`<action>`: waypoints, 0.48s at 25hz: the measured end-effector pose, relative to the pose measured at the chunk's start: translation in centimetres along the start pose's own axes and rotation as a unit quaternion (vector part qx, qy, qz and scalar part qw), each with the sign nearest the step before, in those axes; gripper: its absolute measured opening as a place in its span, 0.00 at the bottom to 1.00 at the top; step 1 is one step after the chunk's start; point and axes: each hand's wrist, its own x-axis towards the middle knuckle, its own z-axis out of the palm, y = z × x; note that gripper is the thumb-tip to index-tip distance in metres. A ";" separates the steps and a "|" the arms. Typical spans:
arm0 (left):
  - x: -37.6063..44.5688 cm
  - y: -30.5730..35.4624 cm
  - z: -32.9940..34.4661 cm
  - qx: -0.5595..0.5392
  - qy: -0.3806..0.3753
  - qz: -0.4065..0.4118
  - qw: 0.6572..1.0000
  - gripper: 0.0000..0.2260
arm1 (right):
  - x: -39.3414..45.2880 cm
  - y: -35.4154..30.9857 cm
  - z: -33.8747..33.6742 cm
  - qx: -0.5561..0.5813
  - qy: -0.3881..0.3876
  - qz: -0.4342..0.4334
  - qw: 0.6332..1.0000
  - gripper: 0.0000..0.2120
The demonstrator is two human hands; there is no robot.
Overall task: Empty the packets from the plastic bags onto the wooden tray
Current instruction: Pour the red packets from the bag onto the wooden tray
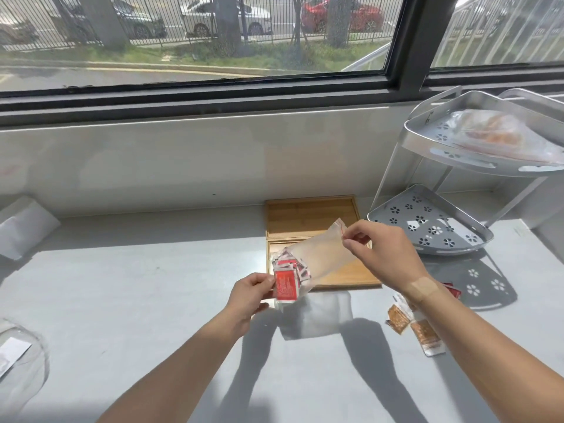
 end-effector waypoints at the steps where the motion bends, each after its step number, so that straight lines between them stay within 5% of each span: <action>1: 0.5 0.8 0.0 0.033 0.013 0.020 0.999 0.04 | 0.6 0.7 0.5 0.000 -0.003 0.012 1.000 0.02; 6: 2.4 4.3 0.0 0.151 0.063 0.097 0.982 0.06 | 2.7 4.7 3.9 0.074 -0.008 0.125 0.989 0.02; 12: 3.9 7.5 -0.2 0.246 0.085 0.145 0.955 0.06 | 3.0 8.3 8.8 0.241 -0.020 0.282 0.928 0.05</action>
